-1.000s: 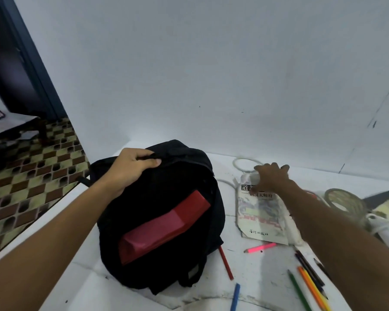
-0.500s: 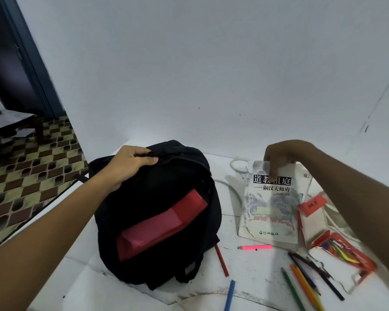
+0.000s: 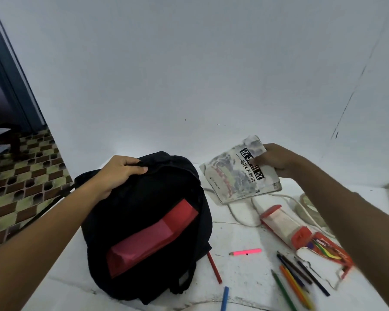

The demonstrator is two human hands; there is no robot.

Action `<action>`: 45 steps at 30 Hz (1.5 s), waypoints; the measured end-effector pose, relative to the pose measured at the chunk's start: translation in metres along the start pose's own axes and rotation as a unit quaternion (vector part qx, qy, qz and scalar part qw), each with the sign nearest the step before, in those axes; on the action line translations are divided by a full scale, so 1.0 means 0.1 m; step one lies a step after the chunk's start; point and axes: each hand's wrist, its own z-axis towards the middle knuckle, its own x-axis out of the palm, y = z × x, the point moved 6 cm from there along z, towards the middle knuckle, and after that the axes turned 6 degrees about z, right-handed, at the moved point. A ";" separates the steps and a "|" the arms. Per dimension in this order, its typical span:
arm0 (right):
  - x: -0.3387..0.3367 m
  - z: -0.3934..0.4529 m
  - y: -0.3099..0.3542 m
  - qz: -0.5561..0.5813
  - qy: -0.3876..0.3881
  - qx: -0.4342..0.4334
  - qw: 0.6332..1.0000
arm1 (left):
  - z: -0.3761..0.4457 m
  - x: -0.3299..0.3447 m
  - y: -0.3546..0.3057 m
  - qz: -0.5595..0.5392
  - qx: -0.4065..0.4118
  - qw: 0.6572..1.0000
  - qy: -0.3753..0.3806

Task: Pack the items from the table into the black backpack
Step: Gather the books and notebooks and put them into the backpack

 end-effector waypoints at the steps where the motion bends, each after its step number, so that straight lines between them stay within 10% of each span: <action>1: 0.01 -0.01 -0.03 0.035 -0.001 -0.007 0.999 | 0.00 0.00 0.00 0.001 0.002 1.000 0.001; 11: -0.10 -0.47 -0.56 0.365 -0.070 0.057 0.927 | 0.04 -0.02 0.05 -0.001 -0.005 1.000 -0.004; 26: 1.54 -0.96 -0.92 0.408 0.101 0.168 0.892 | -0.11 -0.22 -0.64 0.211 0.187 0.957 -0.072; 45: 3.37 0.00 -0.60 0.513 -0.168 0.101 0.836 | -0.29 -0.54 -1.02 0.329 0.305 0.874 -0.188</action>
